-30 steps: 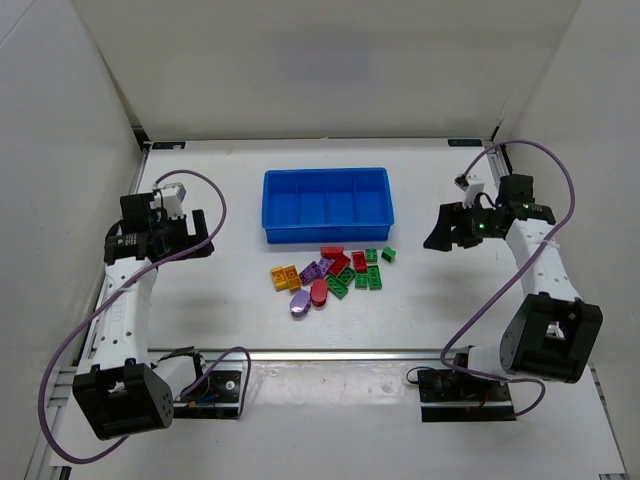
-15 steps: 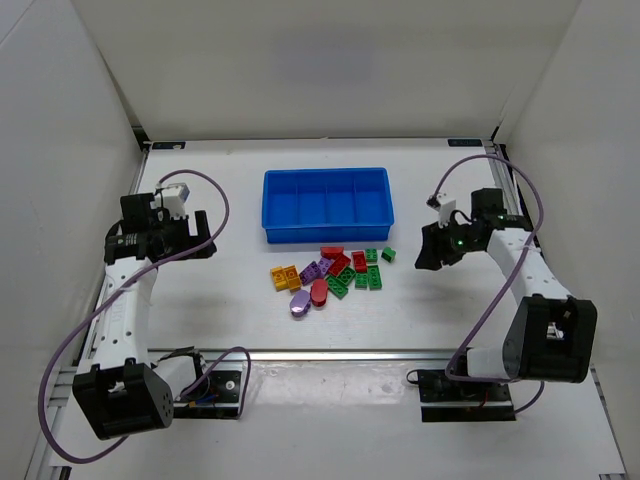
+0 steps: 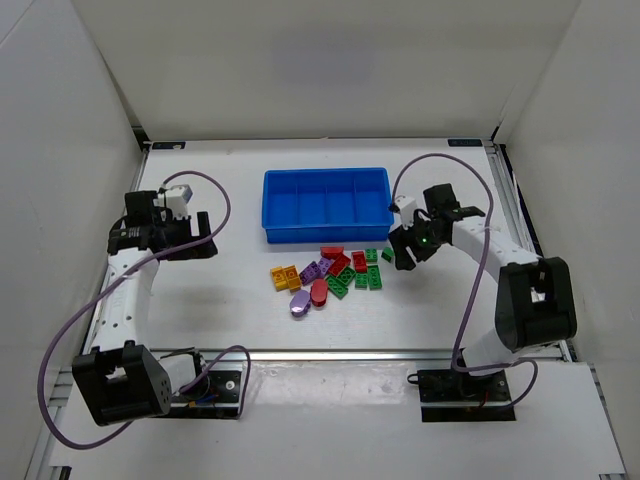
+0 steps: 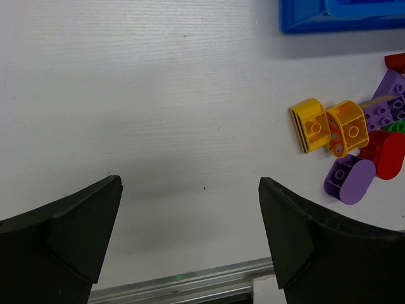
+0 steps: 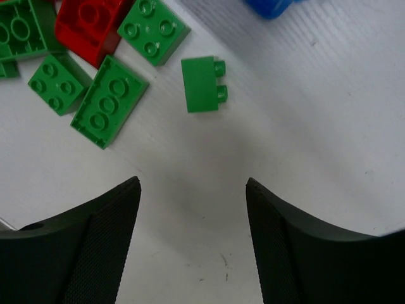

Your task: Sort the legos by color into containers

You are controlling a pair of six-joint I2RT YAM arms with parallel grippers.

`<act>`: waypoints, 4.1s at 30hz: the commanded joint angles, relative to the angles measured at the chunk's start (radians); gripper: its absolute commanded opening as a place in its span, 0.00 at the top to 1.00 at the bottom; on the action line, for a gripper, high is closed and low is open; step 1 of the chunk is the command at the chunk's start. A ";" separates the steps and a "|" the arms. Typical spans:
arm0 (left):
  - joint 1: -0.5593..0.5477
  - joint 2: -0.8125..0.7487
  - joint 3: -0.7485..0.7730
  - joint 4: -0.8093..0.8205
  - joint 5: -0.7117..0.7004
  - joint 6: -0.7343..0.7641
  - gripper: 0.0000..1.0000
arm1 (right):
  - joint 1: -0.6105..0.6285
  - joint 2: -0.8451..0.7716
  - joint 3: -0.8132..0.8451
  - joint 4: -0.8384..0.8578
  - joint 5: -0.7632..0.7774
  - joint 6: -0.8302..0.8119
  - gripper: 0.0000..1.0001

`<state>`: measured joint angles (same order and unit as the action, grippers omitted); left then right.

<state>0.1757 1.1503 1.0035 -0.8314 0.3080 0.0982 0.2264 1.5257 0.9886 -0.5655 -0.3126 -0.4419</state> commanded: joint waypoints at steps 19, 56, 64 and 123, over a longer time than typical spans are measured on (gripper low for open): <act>0.005 0.068 0.070 0.000 0.000 0.017 0.00 | 0.057 0.215 0.154 0.096 0.027 -0.046 0.27; 0.004 0.086 0.083 -0.012 0.011 0.014 0.01 | 0.125 0.111 0.464 -0.013 -0.013 0.091 0.87; 0.004 0.121 0.132 -0.025 0.011 0.015 0.01 | 0.091 0.390 0.725 0.003 0.023 0.091 0.87; -0.762 0.537 0.230 0.094 0.037 0.517 0.16 | -0.093 0.077 0.469 -0.105 -0.083 0.066 0.34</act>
<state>-0.5770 1.6814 1.1946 -0.7971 0.3790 0.6434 0.1432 1.6073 1.4574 -0.6575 -0.3702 -0.3687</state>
